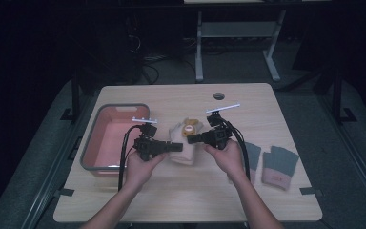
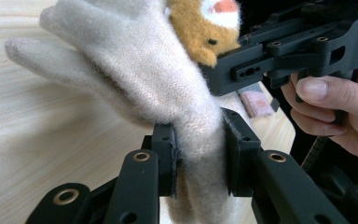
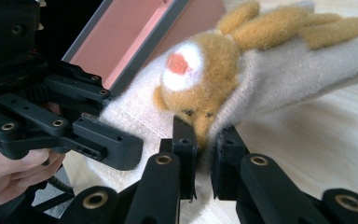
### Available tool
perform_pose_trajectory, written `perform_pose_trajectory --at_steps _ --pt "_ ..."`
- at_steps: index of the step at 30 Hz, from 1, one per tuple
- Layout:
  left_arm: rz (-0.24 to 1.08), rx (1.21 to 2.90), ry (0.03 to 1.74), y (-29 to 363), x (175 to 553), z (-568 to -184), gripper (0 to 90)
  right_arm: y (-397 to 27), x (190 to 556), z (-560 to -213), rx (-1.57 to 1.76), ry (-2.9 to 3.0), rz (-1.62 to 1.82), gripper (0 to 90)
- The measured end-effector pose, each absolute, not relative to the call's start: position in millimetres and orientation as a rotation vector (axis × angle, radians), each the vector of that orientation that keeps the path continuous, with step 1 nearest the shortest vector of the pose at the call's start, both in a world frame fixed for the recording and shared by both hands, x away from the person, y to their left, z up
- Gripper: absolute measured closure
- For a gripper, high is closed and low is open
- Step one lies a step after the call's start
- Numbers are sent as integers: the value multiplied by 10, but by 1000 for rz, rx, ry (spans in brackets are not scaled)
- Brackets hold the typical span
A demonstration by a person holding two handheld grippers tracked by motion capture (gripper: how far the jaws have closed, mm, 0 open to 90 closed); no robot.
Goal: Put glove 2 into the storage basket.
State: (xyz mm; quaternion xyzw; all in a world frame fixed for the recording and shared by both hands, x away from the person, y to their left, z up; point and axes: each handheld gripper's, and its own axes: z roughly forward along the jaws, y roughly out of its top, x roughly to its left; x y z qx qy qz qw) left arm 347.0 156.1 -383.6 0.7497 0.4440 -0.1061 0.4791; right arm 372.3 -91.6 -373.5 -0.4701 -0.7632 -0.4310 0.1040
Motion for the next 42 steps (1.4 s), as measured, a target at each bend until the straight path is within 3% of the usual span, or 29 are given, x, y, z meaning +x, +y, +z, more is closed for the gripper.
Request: perform_pose_trajectory --at_steps 42 --pt "-169 1766 1069 2113 3595 -3267 699 -407 3996 -3143 -1272 -2291 -1350 819"
